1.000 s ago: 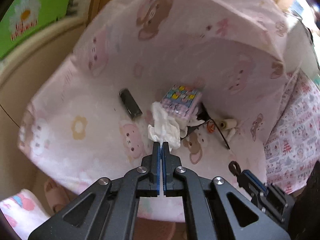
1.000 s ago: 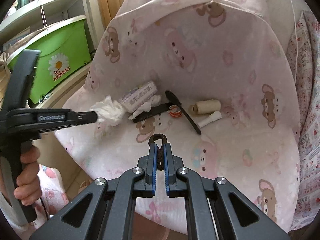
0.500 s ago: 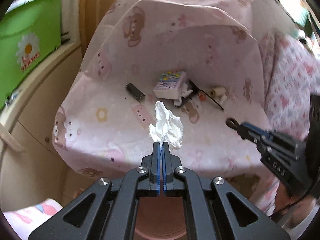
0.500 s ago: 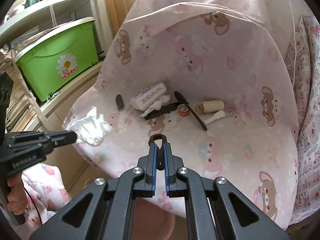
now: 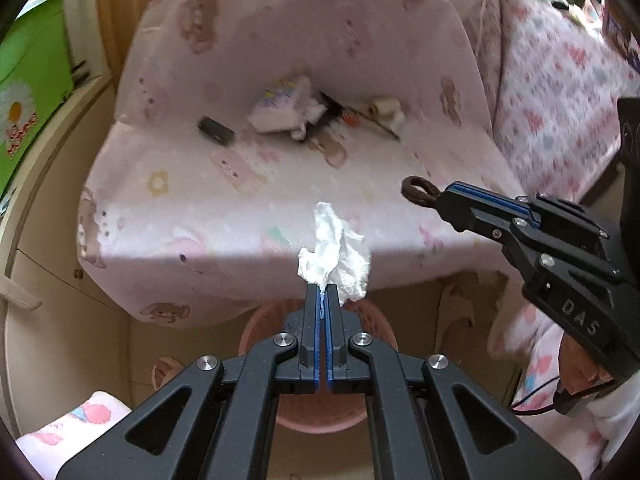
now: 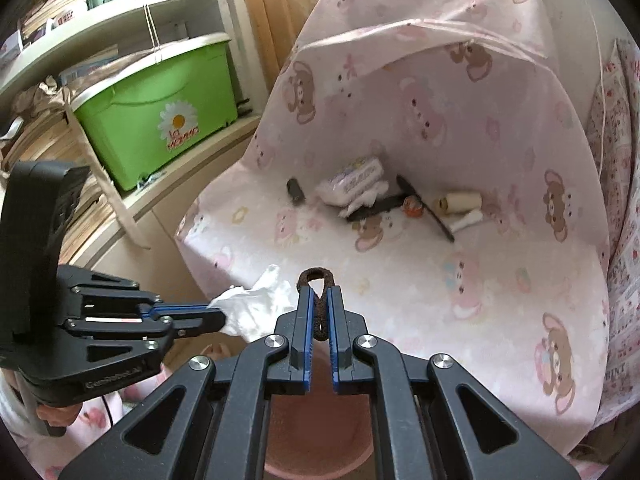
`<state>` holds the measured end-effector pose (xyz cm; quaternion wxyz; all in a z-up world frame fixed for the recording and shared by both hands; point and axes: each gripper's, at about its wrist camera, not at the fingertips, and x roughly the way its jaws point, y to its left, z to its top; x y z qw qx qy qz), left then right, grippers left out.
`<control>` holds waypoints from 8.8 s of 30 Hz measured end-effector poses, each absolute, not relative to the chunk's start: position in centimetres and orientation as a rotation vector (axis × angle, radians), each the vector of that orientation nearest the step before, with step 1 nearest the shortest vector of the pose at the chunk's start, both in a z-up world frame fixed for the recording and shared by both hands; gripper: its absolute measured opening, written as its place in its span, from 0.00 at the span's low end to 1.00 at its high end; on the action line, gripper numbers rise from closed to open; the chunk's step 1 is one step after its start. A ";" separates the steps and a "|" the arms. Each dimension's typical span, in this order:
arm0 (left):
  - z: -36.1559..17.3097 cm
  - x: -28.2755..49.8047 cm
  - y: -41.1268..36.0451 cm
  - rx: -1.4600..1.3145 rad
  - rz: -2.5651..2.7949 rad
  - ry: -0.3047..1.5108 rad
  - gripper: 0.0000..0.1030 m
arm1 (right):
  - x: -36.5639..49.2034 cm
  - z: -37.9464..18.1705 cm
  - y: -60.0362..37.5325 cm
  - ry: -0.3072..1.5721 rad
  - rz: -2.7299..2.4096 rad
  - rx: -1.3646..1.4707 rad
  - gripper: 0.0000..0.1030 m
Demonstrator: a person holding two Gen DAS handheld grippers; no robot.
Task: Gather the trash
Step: 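Carry tissue and hair tie down over the pink wastebasket with both grippers, then open both grippers to drop tissue and hair tie into the basket, then move both grippers back up to the items on the chair seat, then grasp the black lighter with the left gripper while right grasps the thread spool, then carry the lighter and thread spool down over the pink wastebasket, then open both grippers to drop lighter and spool into the basket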
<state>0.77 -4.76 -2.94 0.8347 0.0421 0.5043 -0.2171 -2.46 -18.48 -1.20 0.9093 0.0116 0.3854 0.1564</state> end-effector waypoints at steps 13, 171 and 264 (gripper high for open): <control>-10.0 2.0 -5.1 0.062 -0.395 1.368 0.02 | -3.4 -8.5 -16.1 1.049 0.323 -0.063 0.07; -6.5 26.4 -1.6 -0.184 -0.027 1.196 0.19 | 16.9 -3.6 -28.3 0.969 0.050 0.176 0.50; -25.4 4.3 -3.7 0.022 -0.145 1.932 0.07 | -2.0 -27.7 -14.5 1.683 0.285 -0.286 0.50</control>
